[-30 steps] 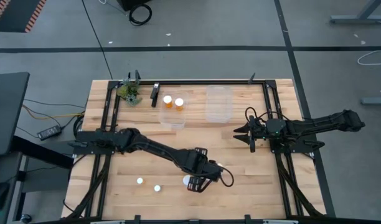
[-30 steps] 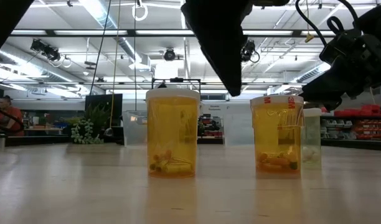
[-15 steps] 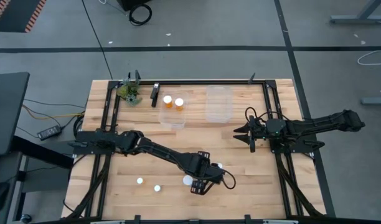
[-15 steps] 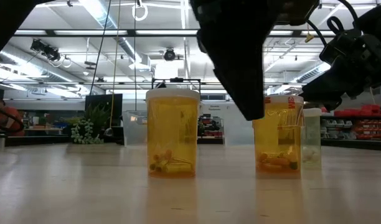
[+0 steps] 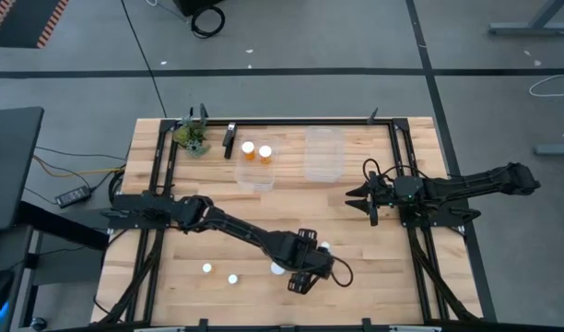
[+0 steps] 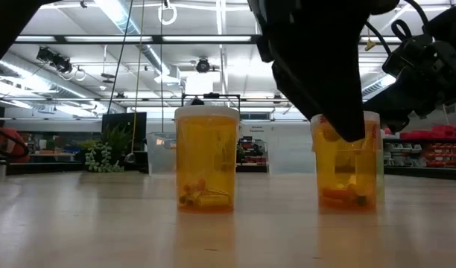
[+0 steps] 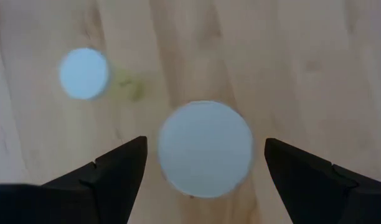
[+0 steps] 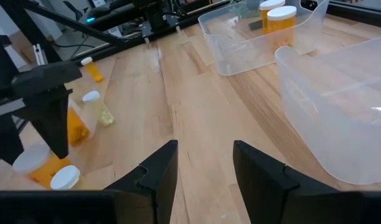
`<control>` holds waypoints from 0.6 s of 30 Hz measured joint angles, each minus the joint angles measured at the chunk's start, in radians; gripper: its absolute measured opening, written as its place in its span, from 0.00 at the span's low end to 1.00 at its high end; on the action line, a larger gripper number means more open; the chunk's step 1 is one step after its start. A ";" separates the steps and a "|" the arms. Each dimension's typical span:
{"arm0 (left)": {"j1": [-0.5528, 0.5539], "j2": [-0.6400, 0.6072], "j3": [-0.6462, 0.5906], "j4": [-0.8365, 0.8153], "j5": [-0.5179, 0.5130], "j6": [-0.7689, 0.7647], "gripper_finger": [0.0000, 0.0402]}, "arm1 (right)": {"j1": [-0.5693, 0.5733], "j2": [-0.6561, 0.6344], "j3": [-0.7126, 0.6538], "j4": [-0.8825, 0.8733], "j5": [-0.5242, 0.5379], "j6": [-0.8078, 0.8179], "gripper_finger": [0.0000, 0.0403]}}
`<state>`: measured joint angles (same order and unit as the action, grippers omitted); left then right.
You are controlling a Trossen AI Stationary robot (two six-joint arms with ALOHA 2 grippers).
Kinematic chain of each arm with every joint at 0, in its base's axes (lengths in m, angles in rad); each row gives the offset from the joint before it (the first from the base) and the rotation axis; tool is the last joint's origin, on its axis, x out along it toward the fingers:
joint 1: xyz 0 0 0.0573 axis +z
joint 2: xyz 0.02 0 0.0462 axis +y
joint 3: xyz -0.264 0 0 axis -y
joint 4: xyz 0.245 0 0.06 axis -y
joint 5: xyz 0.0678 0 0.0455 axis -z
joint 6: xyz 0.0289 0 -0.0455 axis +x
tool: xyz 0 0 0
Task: Pick and place medicine bottles into bin by pill shape (circle, oval)
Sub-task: Put the big orange pill bottle in the left transparent bin
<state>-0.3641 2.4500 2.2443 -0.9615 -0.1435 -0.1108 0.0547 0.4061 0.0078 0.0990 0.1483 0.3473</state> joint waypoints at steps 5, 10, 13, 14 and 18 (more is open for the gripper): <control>0.000 0.000 0.000 0.018 -0.002 0.000 0.83 | 0.000 0.000 0.000 0.000 0.000 0.000 0.40; 0.000 0.000 0.000 0.066 -0.002 -0.006 0.83 | 0.000 0.000 0.000 0.000 0.000 0.000 0.40; 0.001 0.000 0.000 0.067 -0.002 -0.003 0.82 | 0.000 0.000 0.000 0.000 0.000 0.000 0.40; 0.001 0.000 0.000 0.066 -0.002 -0.002 0.81 | 0.000 0.000 0.000 0.000 0.000 0.000 0.40; 0.001 0.000 0.000 0.066 -0.002 -0.001 0.76 | 0.000 0.000 0.000 0.000 0.000 0.000 0.40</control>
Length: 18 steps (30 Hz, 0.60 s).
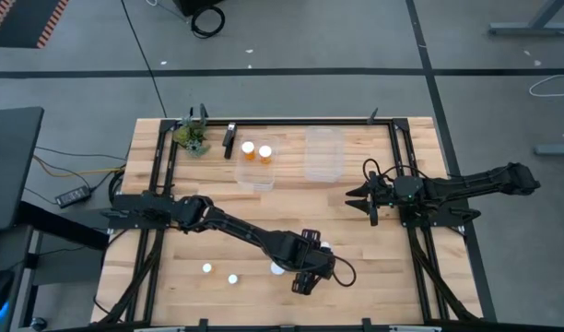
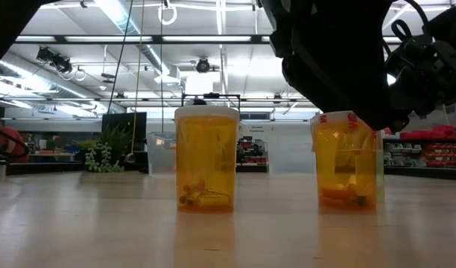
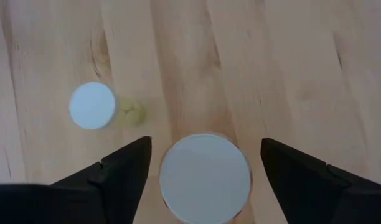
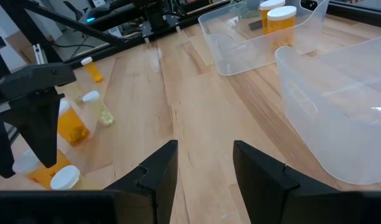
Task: Pick and place medicine bottles into bin by pill shape (circle, oval)
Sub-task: Put the big orange pill bottle in the left transparent bin
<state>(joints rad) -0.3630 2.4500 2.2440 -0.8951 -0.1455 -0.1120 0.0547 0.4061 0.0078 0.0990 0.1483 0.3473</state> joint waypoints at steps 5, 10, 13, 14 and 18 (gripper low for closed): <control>0.000 0.000 0.000 -0.022 0.000 0.000 0.70 | 0.000 0.000 0.000 0.000 0.000 0.000 0.40; 0.000 0.000 0.000 -0.026 -0.001 -0.005 0.63 | 0.000 0.000 0.000 0.000 0.000 0.000 0.40; 0.000 0.000 0.000 -0.026 -0.001 -0.005 0.59 | 0.000 0.000 0.000 0.000 0.000 0.000 0.40; 0.000 0.000 0.000 -0.026 -0.001 -0.005 0.58 | 0.000 0.000 0.000 0.000 0.000 0.000 0.40; 0.000 -0.001 0.000 -0.027 -0.001 -0.005 0.55 | 0.000 0.000 0.000 0.000 0.000 0.000 0.40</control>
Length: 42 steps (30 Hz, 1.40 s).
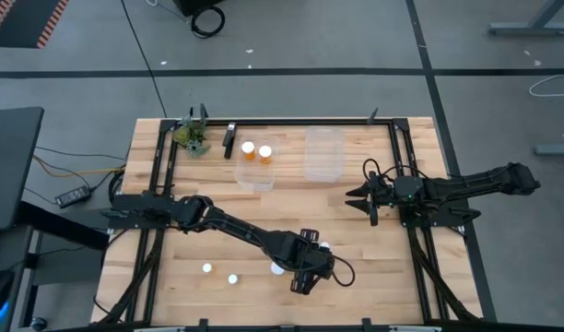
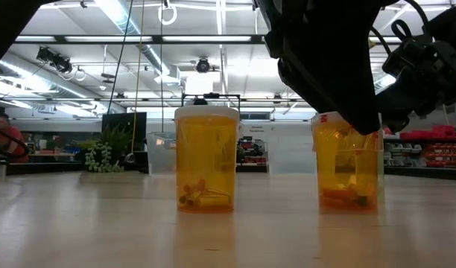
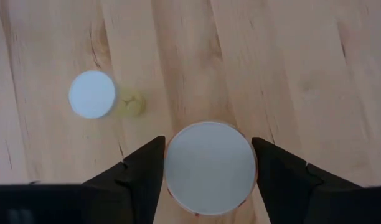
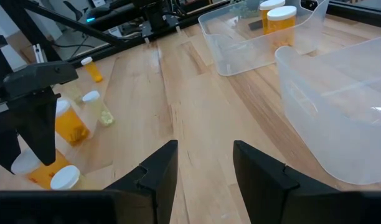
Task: Pick and place medicine bottles into bin by pill shape (circle, oval)
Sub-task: Put the big orange pill bottle in the left transparent bin
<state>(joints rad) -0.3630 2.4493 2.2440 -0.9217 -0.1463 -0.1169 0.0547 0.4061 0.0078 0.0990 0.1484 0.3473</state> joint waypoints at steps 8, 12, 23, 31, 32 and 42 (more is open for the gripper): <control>0.002 -0.005 0.001 -0.037 0.001 -0.002 0.57 | 0.000 0.000 0.000 0.000 0.000 0.000 0.40; 0.002 -0.014 0.000 -0.060 0.001 -0.002 0.56 | 0.000 0.000 0.000 0.000 0.000 0.000 0.40; 0.034 -0.060 0.000 -0.135 -0.010 -0.007 0.56 | 0.000 0.000 0.000 0.000 0.000 0.000 0.40; 0.064 -0.085 0.000 -0.181 -0.032 -0.001 0.56 | 0.000 0.000 0.000 0.000 0.000 0.000 0.40; 0.067 -0.089 0.000 -0.198 -0.038 -0.001 0.56 | 0.000 0.000 0.000 0.000 0.000 0.000 0.40; 0.091 -0.159 0.001 -0.214 -0.131 0.028 0.56 | 0.000 0.000 0.000 -0.003 0.000 0.000 0.40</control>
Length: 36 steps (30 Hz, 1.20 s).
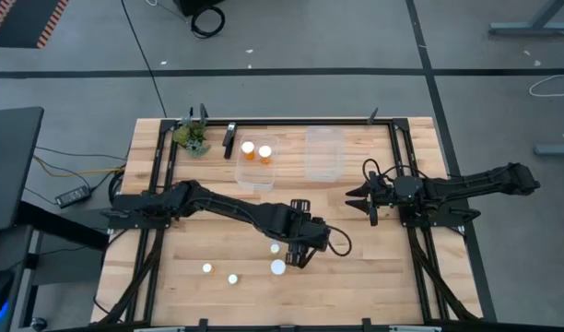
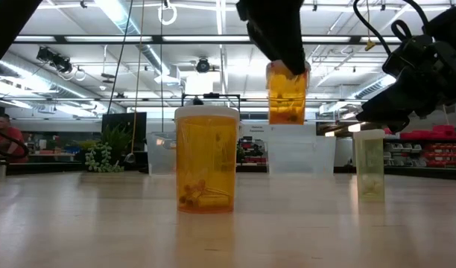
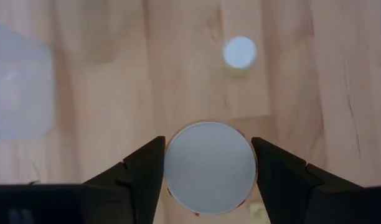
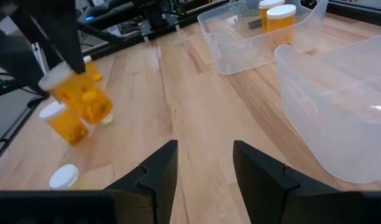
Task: Pick and place medicine bottles into bin by pill shape (circle, oval)
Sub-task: Put the big orange pill bottle in the left transparent bin
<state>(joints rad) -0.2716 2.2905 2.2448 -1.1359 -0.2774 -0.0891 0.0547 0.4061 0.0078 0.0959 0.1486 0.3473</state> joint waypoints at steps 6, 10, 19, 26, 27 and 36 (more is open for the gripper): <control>0.034 -0.049 0.000 -0.024 -0.071 0.032 0.56 | 0.000 0.000 0.000 0.000 0.000 0.000 0.40; 0.074 -0.066 0.001 -0.046 -0.101 0.055 0.56 | 0.000 0.000 0.000 0.000 0.000 0.000 0.40; 0.168 -0.077 0.000 -0.154 -0.149 0.076 0.56 | 0.000 0.000 0.000 0.001 0.000 0.000 0.40; 0.231 -0.077 0.000 -0.205 -0.157 0.076 0.56 | 0.000 0.000 0.000 0.001 0.000 0.000 0.40; 0.238 -0.077 0.000 -0.213 -0.157 0.075 0.56 | 0.000 0.000 0.000 0.001 0.000 0.000 0.40; 0.275 -0.091 0.000 -0.393 -0.199 0.014 0.55 | 0.000 0.000 0.000 0.001 0.000 0.000 0.40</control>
<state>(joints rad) 0.0036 2.1999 2.2444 -1.5292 -0.4768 -0.0750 0.0547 0.4061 0.0078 0.0971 0.1482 0.3473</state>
